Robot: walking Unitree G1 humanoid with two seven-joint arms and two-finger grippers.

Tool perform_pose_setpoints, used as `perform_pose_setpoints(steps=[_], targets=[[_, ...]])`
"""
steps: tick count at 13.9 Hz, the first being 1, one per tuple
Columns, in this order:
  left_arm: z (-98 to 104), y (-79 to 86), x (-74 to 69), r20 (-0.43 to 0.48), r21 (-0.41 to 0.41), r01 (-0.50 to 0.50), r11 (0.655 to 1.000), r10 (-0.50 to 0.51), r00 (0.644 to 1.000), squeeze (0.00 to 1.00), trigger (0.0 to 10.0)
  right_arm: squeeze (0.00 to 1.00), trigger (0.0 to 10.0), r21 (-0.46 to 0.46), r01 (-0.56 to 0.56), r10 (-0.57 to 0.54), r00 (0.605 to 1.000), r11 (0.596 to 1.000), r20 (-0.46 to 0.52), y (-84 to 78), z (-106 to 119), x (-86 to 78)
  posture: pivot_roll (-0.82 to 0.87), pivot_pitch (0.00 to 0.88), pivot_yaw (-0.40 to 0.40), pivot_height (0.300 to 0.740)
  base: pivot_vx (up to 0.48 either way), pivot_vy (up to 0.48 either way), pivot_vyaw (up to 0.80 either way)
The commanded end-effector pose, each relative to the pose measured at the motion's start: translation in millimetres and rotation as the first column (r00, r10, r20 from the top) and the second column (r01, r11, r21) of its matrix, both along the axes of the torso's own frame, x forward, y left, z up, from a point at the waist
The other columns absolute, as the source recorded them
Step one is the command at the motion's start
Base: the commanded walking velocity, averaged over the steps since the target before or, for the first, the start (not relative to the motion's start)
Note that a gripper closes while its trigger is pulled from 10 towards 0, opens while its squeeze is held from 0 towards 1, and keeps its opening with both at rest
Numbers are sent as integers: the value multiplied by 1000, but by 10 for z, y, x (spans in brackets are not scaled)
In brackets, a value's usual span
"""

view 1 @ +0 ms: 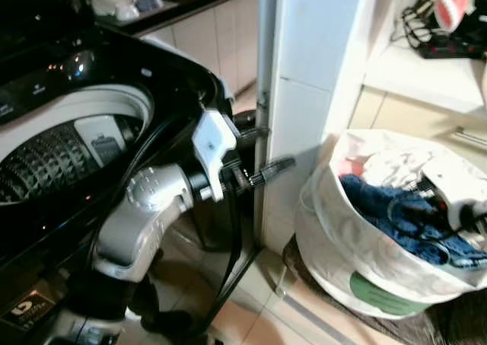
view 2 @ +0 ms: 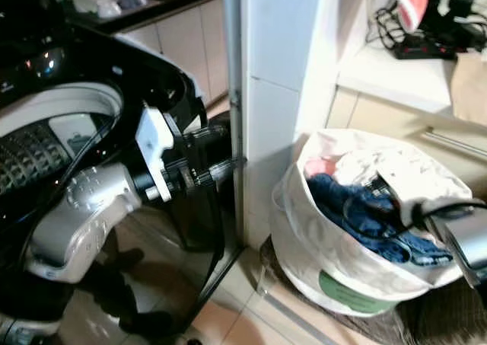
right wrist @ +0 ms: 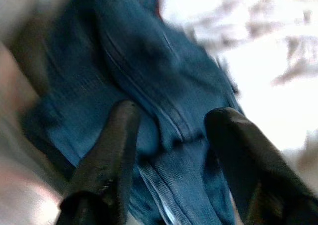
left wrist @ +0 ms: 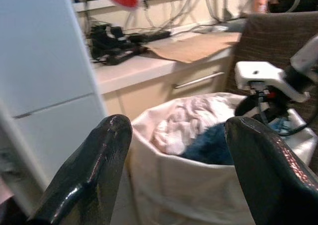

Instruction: Clothes washing

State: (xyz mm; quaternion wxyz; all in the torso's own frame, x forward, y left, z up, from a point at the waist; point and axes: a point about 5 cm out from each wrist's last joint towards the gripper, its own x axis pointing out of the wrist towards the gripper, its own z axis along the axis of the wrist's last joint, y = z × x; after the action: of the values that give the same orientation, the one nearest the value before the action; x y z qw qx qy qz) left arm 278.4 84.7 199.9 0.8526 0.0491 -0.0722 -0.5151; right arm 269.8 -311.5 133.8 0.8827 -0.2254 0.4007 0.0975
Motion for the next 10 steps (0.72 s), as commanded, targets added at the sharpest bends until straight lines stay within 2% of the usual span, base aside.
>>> perform_pose_setpoints(steps=[1, 4, 7, 8, 10], targets=[[32, -47, -88, -21, -3, 27, 1000, -27, 999, 0, 10000, 1000, 10000, 14, 6, -6, 1000, 1000, -28, -74, -88, -13, -90, 0, 84, 740, 0, 0, 0], [-3, -102, -154, -53, -16, 36, 999, -37, 998, 0, 10000, 1000, 10000, 52, 26, -23, 998, 998, -57, -114, -257, -29, -90, 0, 84, 740, 0, 0, 0], [-53, -131, -197, -72, -8, 32, 999, -32, 997, 0, 10000, 1000, 10000, 89, 32, -26, 997, 996, -73, -85, -413, -22, -88, 0, 82, 740, 0, 0, 0], [-98, -143, -242, -92, 21, 31, 999, -29, 995, 0, 10000, 0, 10000, 45, 14, -9, 995, 999, -104, -110, -529, -31, -84, 0, 78, 740, 0, 0, 0], [-105, -141, -255, -97, 26, 27, 999, -24, 995, 0, 10000, 0, 10000, 34, -7, 10, 994, 999, -106, -109, -561, -28, -84, 0, 78, 740, 0, 0, 0]])
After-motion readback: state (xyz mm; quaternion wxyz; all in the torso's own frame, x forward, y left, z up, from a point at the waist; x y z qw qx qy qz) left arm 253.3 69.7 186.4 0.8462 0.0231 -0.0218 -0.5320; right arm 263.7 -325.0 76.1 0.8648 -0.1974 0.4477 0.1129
